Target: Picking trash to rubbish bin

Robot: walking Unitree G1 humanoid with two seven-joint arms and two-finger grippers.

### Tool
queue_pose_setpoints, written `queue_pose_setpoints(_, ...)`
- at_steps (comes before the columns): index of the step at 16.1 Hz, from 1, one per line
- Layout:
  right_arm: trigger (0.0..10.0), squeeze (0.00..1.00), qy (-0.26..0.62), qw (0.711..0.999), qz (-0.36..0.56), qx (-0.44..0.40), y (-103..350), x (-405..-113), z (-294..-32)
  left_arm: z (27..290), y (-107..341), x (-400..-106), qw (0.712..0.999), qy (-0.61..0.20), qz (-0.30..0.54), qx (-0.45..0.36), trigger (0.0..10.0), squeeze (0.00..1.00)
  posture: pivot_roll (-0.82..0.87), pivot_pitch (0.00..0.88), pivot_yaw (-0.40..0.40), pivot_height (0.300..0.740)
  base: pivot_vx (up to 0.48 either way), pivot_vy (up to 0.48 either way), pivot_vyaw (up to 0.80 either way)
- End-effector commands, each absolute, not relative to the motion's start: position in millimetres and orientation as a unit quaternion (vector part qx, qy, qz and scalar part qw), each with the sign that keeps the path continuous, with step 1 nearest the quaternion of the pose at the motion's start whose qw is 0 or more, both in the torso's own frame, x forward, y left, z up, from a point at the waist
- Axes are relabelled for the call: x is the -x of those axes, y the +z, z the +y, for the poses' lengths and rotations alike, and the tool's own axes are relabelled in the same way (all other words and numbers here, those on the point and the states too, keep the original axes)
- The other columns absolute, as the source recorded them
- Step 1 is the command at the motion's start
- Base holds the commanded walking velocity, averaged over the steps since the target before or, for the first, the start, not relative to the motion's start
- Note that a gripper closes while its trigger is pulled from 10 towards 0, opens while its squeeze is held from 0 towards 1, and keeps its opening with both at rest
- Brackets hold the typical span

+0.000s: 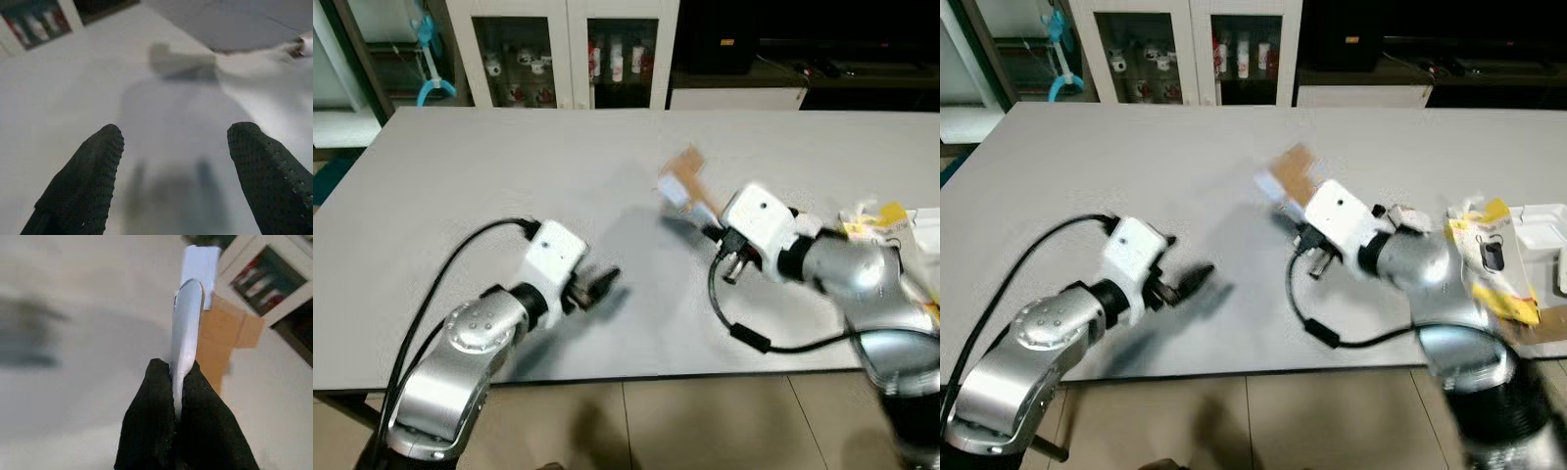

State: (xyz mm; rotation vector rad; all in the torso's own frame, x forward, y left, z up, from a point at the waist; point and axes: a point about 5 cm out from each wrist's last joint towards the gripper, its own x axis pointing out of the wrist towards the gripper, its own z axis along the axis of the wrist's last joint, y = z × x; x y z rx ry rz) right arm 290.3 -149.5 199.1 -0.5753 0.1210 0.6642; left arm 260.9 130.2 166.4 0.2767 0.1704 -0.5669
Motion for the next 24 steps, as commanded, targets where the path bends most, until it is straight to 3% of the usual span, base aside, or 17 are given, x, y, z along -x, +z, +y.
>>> queue_pose_setpoints(1,0.0,0.00,0.291,0.918,0.028,0.269,208,-290,-155,133,168,-263,0.954,-0.259,0.074,-0.134,10.0,0.00,-0.06,0.042,-0.007,0.740,0.000,0.000,0.00)
queue_pose_setpoints(2,0.0,0.00,0.217,0.955,-0.013,0.201,205,-286,-156,137,167,-265,0.964,-0.224,0.063,-0.131,10.0,0.00,-0.06,0.049,-0.004,0.740,0.000,0.000,0.00)
queue_pose_setpoints(3,10.0,0.00,0.164,0.974,-0.018,0.155,199,-283,-158,138,163,-265,0.968,-0.207,0.061,-0.132,10.0,0.00,-0.07,0.049,-0.002,0.740,0.000,0.000,0.00)
queue_pose_setpoints(4,10.0,0.00,0.138,0.983,-0.012,0.120,190,-279,-159,139,160,-265,0.971,-0.193,0.066,-0.121,10.0,0.00,-0.07,0.053,-0.003,0.740,0.000,0.000,0.00)
queue_pose_setpoints(6,10.0,0.00,0.122,0.984,-0.010,0.127,176,-271,-161,138,155,-262,0.969,-0.201,0.076,-0.118,10.0,0.00,-0.07,0.056,-0.006,0.740,0.000,0.000,0.00)
queue_pose_setpoints(8,10.0,0.00,0.065,0.996,0.004,0.063,166,-267,-174,137,155,-262,0.967,-0.205,0.071,-0.130,10.0,0.00,-0.07,0.069,-0.005,0.740,0.000,0.000,0.00)
queue_pose_setpoints(19,10.0,0.00,0.085,0.996,0.012,0.040,159,-259,-159,130,154,-261,0.966,-0.215,0.075,-0.119,10.0,0.00,-0.07,0.080,-0.003,0.740,0.000,0.000,0.00)
queue_pose_setpoints(24,10.0,0.00,0.086,0.995,0.009,0.040,161,-260,-159,131,156,-261,0.966,-0.215,0.073,-0.123,10.0,0.00,-0.07,0.081,-0.002,0.740,-0.243,0.000,0.00)
